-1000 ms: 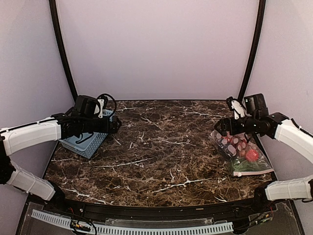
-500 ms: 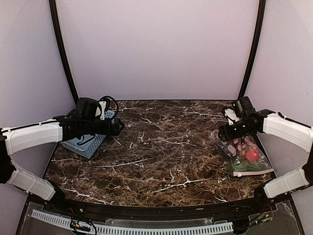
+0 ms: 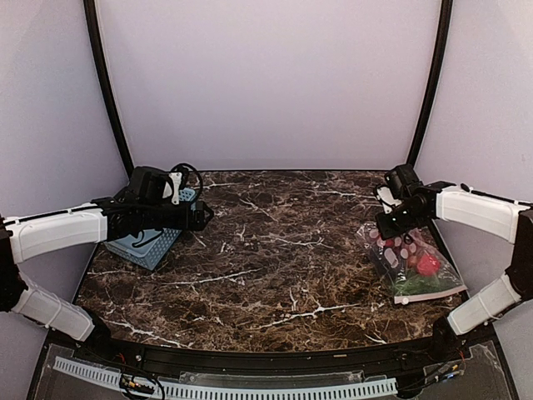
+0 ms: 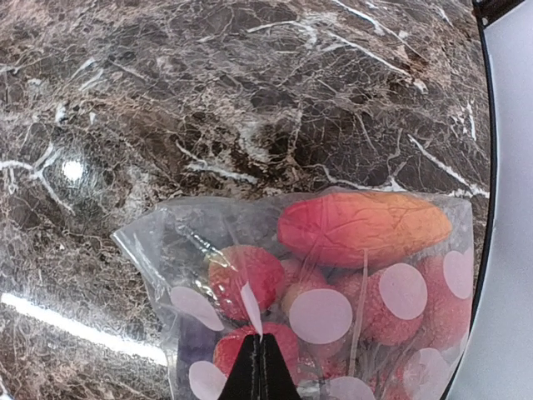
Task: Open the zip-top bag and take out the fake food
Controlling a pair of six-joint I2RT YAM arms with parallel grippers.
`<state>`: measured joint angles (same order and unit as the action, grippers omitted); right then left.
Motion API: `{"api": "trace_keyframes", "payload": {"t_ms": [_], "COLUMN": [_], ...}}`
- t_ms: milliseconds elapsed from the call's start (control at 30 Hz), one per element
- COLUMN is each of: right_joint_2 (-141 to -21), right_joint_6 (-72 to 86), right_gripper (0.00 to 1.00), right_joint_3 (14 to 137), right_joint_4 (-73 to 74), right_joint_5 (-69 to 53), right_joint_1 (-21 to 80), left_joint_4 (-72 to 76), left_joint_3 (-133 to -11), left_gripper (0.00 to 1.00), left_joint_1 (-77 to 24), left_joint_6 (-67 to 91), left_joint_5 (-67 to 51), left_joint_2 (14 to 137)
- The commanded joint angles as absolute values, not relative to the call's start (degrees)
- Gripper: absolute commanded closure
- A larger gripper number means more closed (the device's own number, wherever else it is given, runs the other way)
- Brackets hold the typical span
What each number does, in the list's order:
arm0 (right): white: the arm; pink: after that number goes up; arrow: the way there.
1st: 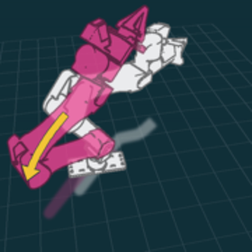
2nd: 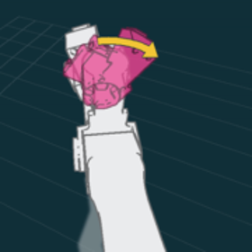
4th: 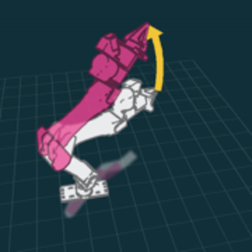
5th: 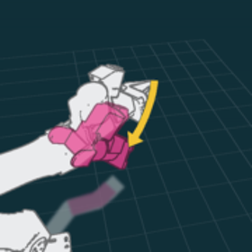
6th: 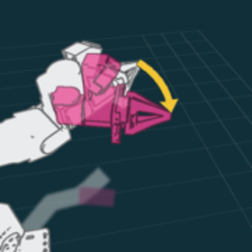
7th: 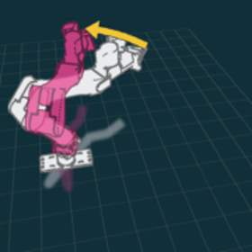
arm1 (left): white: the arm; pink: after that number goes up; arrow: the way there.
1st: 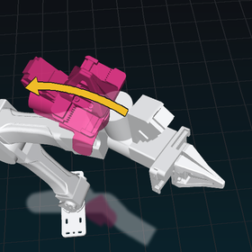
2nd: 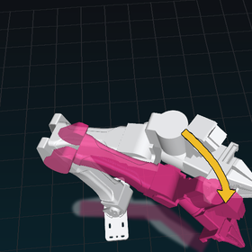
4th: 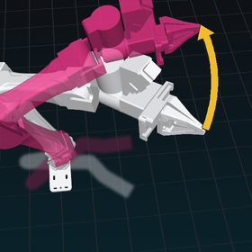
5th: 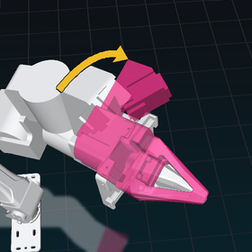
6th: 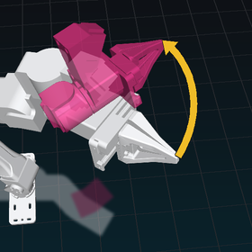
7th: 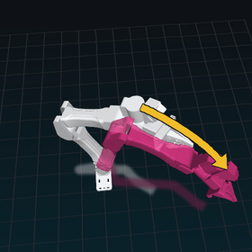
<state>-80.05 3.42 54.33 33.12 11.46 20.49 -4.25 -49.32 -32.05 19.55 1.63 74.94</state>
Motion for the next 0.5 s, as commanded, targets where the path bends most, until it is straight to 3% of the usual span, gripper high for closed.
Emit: {"api": "trace_keyframes", "payload": {"t_ms": [0, 200, 467], "right_joint_2": [-80.46, -83.41, -98.16], "right_joint_6": [3.61, 7.27, 11.27], "right_gripper": [1.00, 1.00, 1.00], "right_joint_3": [57.38, 61.71, 75.40], "right_joint_4": [31.87, 26.03, 20.66], "right_joint_5": [8.37, 0.41, -5.90], "right_joint_1": [22.83, 27.21, 31.33], "left_joint_4": [-1.80, 5.15, 12.10], "left_joint_3": [-47.78, -44.95, -42.54], "left_gripper": [0.01, 0.01, 0.01], "left_joint_1": [-32.81, -36.31, -45.80], "left_joint_6": [19.15, 15.98, 7.11], "left_joint_5": [0.72, 0.67, 0.69], "left_joint_2": [74.52, 72.93, 74.99]}}
